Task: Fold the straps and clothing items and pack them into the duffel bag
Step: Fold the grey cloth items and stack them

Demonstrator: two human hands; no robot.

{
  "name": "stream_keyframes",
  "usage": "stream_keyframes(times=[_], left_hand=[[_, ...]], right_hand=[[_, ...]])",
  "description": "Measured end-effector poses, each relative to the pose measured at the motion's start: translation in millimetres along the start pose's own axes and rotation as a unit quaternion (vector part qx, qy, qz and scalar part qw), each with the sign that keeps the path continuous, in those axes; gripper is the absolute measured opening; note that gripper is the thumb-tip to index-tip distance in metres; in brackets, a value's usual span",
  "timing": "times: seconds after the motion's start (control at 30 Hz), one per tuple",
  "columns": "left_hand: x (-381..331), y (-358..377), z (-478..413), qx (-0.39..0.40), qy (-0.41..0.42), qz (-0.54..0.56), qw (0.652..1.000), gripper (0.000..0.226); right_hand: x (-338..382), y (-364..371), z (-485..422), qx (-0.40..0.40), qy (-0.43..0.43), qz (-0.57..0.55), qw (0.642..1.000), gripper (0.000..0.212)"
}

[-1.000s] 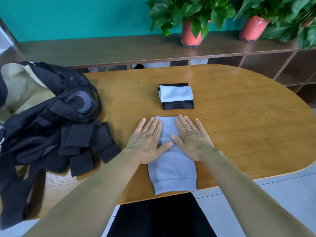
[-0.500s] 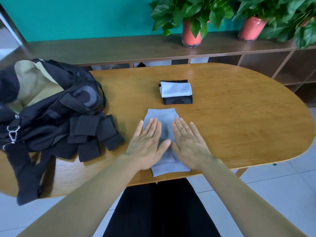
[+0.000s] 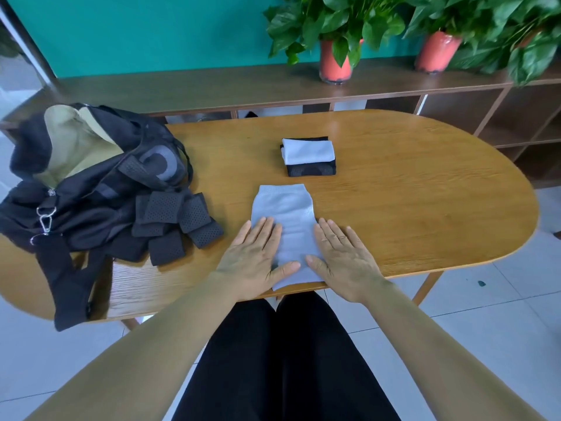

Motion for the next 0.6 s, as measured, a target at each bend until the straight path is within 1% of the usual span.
stream_keyframes(times=[0.07,0.13,0.2,0.23,0.27,0.33,0.4,0.47,0.53,0.6], left_hand=[[-1,-4,5,-0.01,0.008,0.002,1.0,0.094],[-6,-13,15,-0.046,0.031,0.013,0.998,0.093],[-17,-20,26,-0.066,0.079,0.019,0.994,0.093],[-25,-22,32,-0.066,0.105,0.019,0.992,0.093],[-31,-24,36,-0.066,0.125,0.02,0.99,0.094],[-35,-26,40,-0.075,0.138,0.022,0.987,0.095],[-34,-31,42,-0.12,0.142,0.019,0.982,0.083],[-33,-34,44,-0.148,0.15,0.018,0.977,0.062],[-30,-33,45,-0.161,0.15,0.025,0.975,0.049],[-25,-32,43,-0.16,0.134,0.062,0.976,0.04]], right_hand=[[-2,-1,4,-0.001,0.003,-0.016,1.0,0.087],[-4,-8,12,-0.036,-0.005,-0.052,0.998,0.088],[4,-19,25,-0.091,-0.054,-0.065,0.992,0.089],[11,-21,32,-0.1,-0.083,-0.059,0.99,0.088],[17,-18,37,-0.096,-0.108,-0.045,0.988,0.086],[25,-11,43,-0.081,-0.133,-0.024,0.987,0.084],[24,-11,44,-0.091,-0.134,-0.042,0.986,0.076],[19,-17,46,-0.115,-0.131,-0.08,0.982,0.069],[15,-22,49,-0.127,-0.126,-0.115,0.977,0.064],[7,-27,47,-0.128,-0.096,-0.165,0.973,0.053]])
Point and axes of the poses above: each hand's wrist, its own z-axis away from the middle knuckle, its own y-axis out of the palm, x = y × z, the point moved 10 cm from there along -z, towards the middle knuckle, and after that the axes turned 2 degrees about y, right-handed, at the moved point
